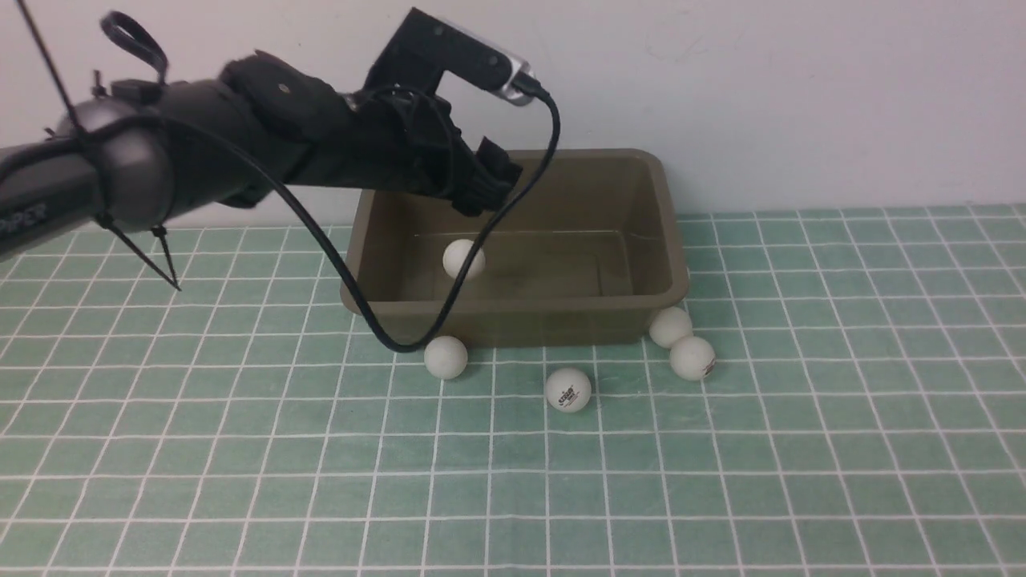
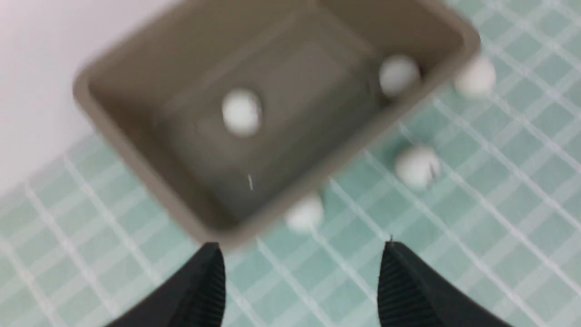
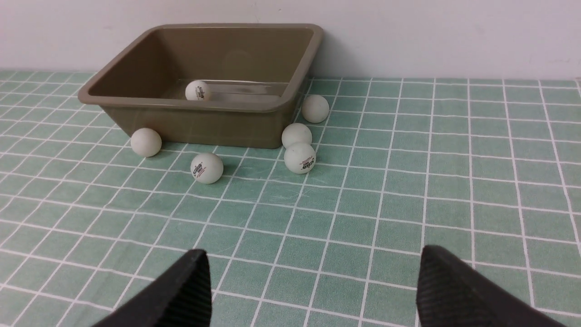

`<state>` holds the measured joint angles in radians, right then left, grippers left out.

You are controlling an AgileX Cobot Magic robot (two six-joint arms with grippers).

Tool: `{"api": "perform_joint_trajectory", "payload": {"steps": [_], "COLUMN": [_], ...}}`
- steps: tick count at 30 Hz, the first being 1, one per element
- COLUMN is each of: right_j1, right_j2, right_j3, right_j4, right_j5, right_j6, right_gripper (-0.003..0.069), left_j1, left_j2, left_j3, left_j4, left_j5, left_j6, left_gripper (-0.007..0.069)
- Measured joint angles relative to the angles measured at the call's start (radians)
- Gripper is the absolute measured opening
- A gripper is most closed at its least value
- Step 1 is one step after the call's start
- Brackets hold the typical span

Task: Put the table tennis balls in the box on the green coffee tablecloth.
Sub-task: 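Drop the ball into the bin, then reach for and grasp a ping pong ball on the table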

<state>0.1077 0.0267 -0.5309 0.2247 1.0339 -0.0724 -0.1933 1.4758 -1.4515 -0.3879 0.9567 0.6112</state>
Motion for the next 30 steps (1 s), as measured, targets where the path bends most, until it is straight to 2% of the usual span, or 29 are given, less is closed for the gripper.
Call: {"api": "perform_joint_trajectory", "payload": {"steps": [4, 6, 9, 16, 20, 26, 30], "right_j1": [0.0, 0.0, 0.0, 0.0, 0.0, 0.0, 0.0], "right_j2": [0.0, 0.0, 0.0, 0.0, 0.028, 0.223, 0.442], "right_j3": [0.0, 0.0, 0.0, 0.0, 0.0, 0.0, -0.004], "right_j4": [-0.004, -0.007, -0.015, -0.017, 0.041, 0.206, 0.331], "right_j5": [-0.02, -0.023, -0.026, -0.038, -0.062, -0.075, -0.124], "right_j6": [0.0, 0.0, 0.0, -0.012, -0.066, -0.266, -0.417], "right_gripper": [0.0546, 0.0546, 0.0546, 0.0546, 0.0546, 0.0546, 0.0546], "left_j1": [0.001, 0.001, 0.001, 0.001, 0.001, 0.001, 0.001], "left_j2": [-0.063, -0.061, -0.049, -0.057, -0.12, -0.266, -0.36], "left_j3": [-0.002, -0.003, 0.038, 0.213, 0.273, 0.276, 0.276], "left_j4": [0.13, 0.155, 0.159, 0.195, 0.182, 0.13, 0.105], "left_j5": [0.158, 0.219, 0.254, 0.273, 0.261, 0.209, 0.177], "left_j6": [-0.156, -0.232, -0.274, -0.269, -0.237, -0.187, -0.157], "left_gripper": [0.0405, 0.0405, 0.0405, 0.0405, 0.0405, 0.0405, 0.0405]}}
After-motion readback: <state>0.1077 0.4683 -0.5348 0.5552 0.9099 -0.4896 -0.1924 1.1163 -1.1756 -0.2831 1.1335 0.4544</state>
